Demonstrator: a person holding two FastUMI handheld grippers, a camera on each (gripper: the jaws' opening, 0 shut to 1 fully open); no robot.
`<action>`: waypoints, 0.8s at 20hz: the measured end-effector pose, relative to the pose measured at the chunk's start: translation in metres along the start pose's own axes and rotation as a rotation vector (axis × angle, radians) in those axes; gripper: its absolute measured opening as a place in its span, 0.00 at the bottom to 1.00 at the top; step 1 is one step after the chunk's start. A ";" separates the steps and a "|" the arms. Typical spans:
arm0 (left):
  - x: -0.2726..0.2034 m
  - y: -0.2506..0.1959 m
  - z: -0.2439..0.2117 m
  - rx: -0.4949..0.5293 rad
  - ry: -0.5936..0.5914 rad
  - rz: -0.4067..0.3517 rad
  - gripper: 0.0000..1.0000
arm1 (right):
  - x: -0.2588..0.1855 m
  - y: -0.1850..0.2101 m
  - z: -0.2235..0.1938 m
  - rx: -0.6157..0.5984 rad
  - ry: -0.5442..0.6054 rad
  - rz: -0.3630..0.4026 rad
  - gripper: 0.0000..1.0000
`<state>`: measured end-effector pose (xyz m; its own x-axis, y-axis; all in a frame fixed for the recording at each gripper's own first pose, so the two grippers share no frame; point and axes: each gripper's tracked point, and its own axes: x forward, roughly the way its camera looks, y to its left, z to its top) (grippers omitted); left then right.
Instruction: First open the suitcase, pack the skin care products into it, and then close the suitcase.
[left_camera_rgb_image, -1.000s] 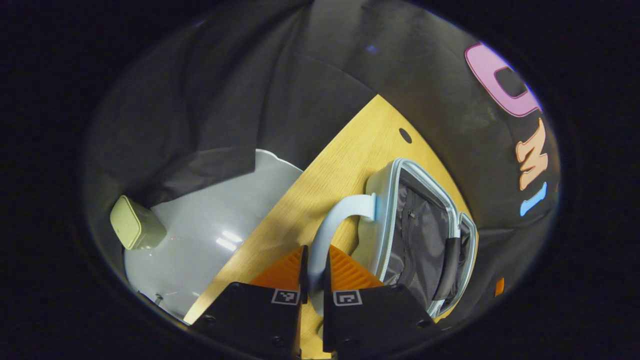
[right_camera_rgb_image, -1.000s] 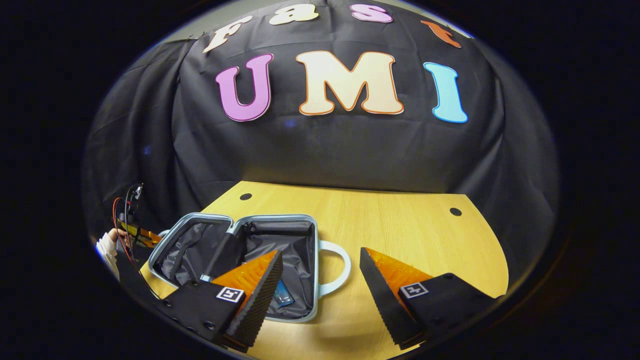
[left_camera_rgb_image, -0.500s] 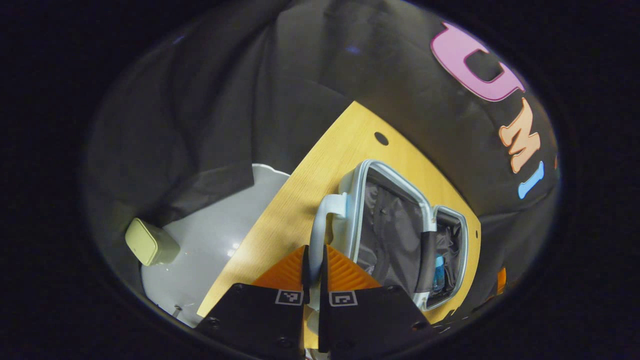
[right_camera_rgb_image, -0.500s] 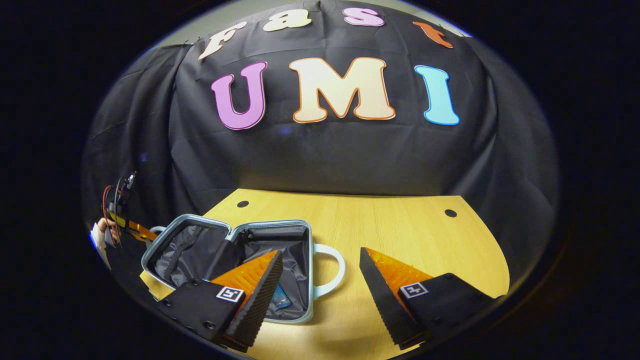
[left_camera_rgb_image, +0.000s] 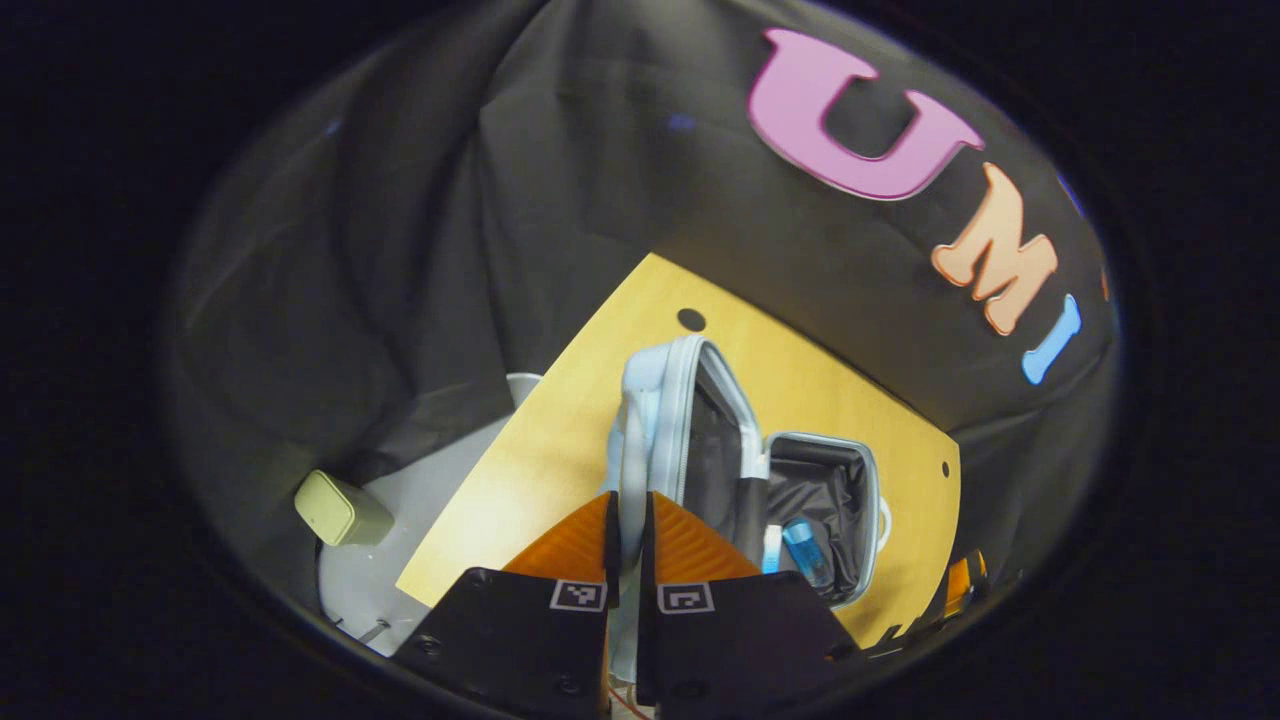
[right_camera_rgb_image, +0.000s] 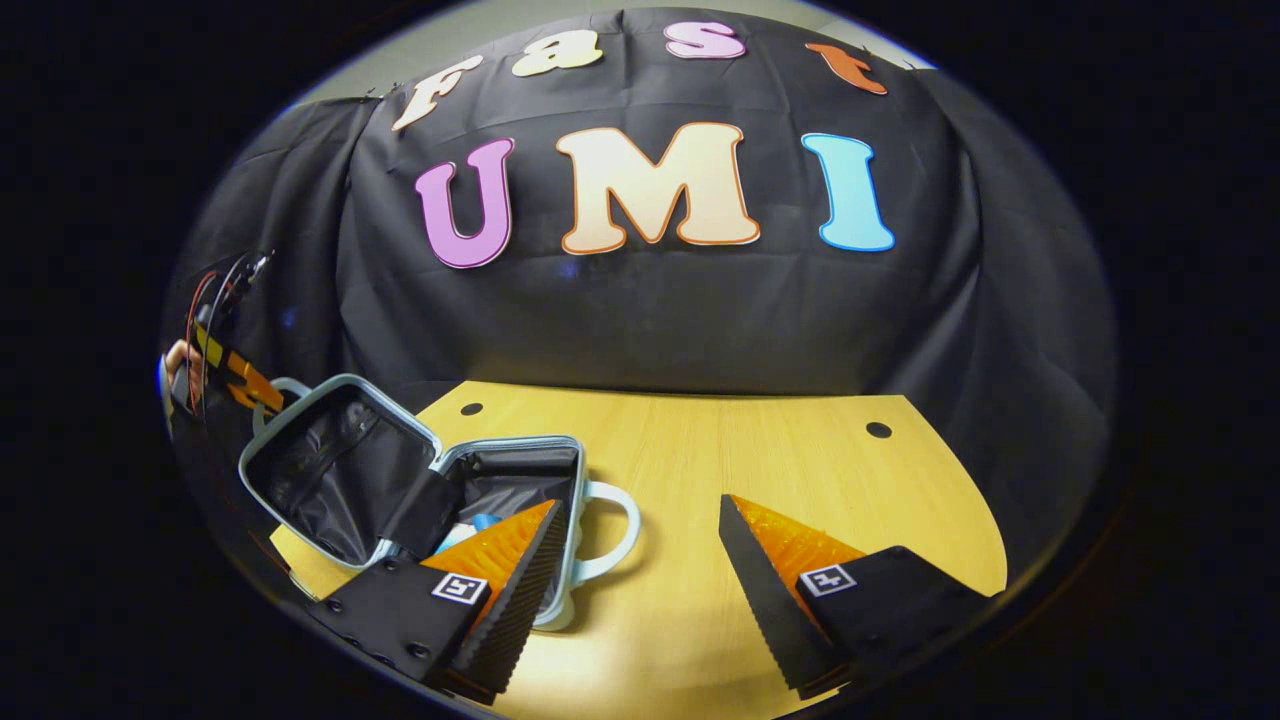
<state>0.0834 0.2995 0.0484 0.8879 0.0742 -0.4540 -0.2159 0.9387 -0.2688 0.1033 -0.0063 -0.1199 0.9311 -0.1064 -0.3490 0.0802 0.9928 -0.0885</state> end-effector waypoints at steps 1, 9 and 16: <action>-0.011 -0.024 0.002 0.018 -0.014 -0.009 0.04 | -0.002 -0.010 0.001 -0.015 -0.004 0.003 0.97; -0.026 -0.222 -0.029 0.196 -0.040 -0.140 0.07 | -0.023 -0.080 0.013 -0.030 -0.066 0.060 0.97; 0.031 -0.346 -0.113 0.218 0.092 -0.321 0.07 | -0.042 -0.135 0.009 0.035 -0.079 0.031 0.97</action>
<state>0.1398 -0.0611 0.0310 0.8540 -0.2554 -0.4533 0.1663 0.9595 -0.2274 0.0566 -0.1351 -0.0852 0.9584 -0.0725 -0.2759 0.0622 0.9970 -0.0458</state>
